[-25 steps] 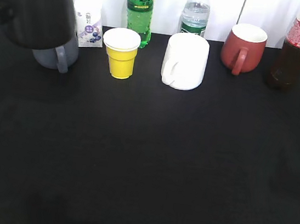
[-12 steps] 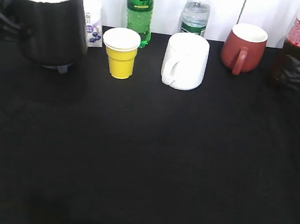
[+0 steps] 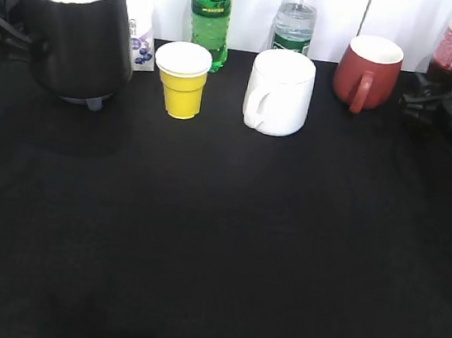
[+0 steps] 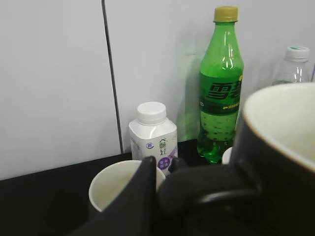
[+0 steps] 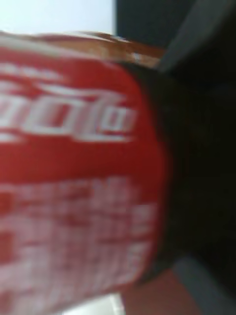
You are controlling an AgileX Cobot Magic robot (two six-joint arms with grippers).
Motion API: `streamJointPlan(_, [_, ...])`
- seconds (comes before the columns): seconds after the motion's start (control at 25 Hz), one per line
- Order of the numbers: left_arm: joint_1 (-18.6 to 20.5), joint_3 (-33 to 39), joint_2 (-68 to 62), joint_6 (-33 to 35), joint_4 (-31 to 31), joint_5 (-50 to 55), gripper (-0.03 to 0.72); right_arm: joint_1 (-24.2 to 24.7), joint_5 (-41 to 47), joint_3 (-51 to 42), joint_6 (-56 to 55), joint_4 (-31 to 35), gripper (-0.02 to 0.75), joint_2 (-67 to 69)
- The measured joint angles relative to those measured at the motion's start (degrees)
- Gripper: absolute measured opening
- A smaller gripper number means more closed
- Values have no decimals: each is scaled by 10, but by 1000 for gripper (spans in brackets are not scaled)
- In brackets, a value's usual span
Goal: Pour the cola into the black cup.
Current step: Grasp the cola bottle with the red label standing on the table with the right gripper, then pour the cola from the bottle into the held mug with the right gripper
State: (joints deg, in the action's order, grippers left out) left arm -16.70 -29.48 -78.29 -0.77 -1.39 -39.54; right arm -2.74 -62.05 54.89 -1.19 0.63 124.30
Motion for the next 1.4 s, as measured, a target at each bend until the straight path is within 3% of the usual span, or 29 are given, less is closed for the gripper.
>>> streamJointPlan(0.12, [0, 0, 0, 0, -1, 0, 56, 0, -7, 1, 1, -1, 372, 3])
streamJointPlan(0.24, [0, 0, 0, -3, -18, 0, 56, 0, -16, -28, 4, -22, 366, -17])
streamJointPlan(0.36, [0, 0, 0, -66, -102, 0, 56, 0, -25, -115, 12, -33, 366, -110])
streamJointPlan(0.44, [0, 0, 0, -105, -156, 0, 55, -22, -25, -180, 21, -32, 366, -187])
streamJointPlan(0.52, [-15, 0, 0, -121, -180, -3, 55, -78, -11, -223, 35, -33, 366, -248])
streamJointPlan(0.64, [-65, 0, -37, -126, -202, -63, 55, -178, 34, -235, 130, -25, 366, -302])
streamJointPlan(0.72, [-93, 0, -84, -126, -210, -125, 55, -218, 59, -235, 178, -32, 366, -314])
streamJointPlan(0.84, [-102, 0, -120, -126, -226, -150, 55, -227, 104, -236, 265, -80, 366, -314])
streamJointPlan(1.12, [-102, 0, -160, -126, -259, -151, 55, -227, 133, -221, 564, -82, 366, -314])
streamJointPlan(1.4, [-102, 0, -160, -124, -272, -117, 55, -227, 95, -221, 722, -65, 365, -314])
